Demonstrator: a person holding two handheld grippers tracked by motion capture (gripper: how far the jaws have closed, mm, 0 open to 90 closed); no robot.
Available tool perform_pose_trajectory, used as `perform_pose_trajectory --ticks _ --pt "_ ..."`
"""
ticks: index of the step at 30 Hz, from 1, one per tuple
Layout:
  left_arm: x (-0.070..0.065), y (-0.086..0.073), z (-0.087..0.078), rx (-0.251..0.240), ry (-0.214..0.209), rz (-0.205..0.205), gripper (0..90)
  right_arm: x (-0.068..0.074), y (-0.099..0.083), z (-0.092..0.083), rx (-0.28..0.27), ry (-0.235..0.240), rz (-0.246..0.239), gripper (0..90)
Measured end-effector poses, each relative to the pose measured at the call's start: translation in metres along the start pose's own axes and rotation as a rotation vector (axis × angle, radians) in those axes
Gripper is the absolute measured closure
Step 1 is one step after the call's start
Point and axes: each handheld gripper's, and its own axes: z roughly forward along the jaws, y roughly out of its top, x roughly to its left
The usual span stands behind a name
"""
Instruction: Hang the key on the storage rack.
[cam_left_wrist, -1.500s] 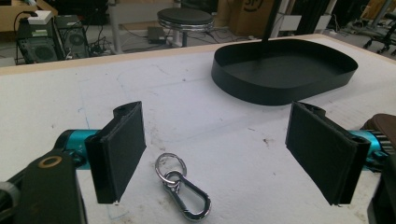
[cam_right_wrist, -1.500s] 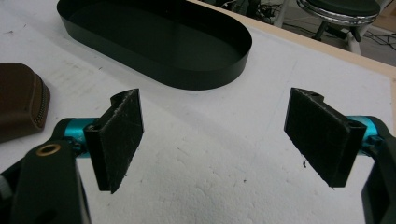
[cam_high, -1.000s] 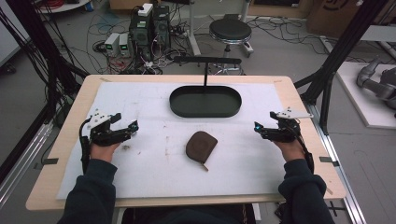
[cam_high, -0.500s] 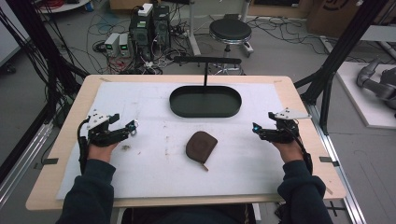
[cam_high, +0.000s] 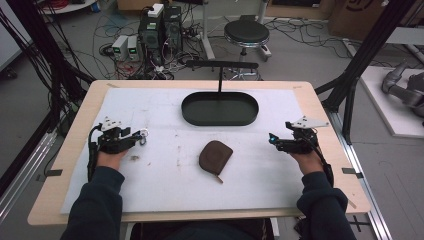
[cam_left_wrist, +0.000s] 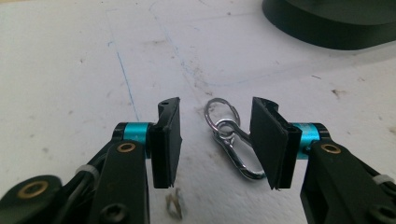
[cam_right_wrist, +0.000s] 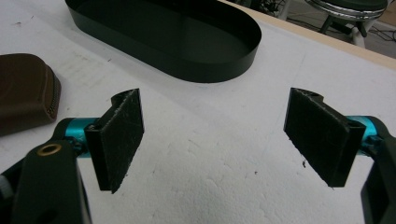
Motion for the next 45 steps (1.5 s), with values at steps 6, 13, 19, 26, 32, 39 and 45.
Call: perform_pose_trajectory --ticks 6,13,19,26,32,39,45 --pt "0.007 0.005 0.016 0.042 -0.036 -0.029 52.2 0.002 0.000 0.001 0.011 0.004 -0.007 20.4" --pt "0.007 0.001 0.029 0.111 -0.050 -0.026 55.4 0.001 -0.001 0.002 0.015 -0.002 -0.007 20.4" --pt "0.000 0.002 0.030 0.130 -0.050 0.047 61.4 0.001 0.000 0.002 0.015 -0.001 -0.005 20.4" --pt "-0.005 0.002 0.031 0.133 -0.079 0.110 66.2 0.000 -0.001 0.002 0.017 -0.002 0.001 20.4" --pt "-0.005 0.002 0.031 0.136 -0.084 0.115 65.3 0.000 -0.001 0.003 0.024 0.000 0.000 20.4" --pt "-0.014 0.006 0.034 0.165 -0.073 0.193 70.2 0.000 -0.001 0.005 0.028 -0.001 0.001 20.4" --pt "-0.015 0.006 0.034 0.165 -0.080 0.182 75.3 -0.001 -0.001 0.005 0.032 -0.003 0.010 20.4"
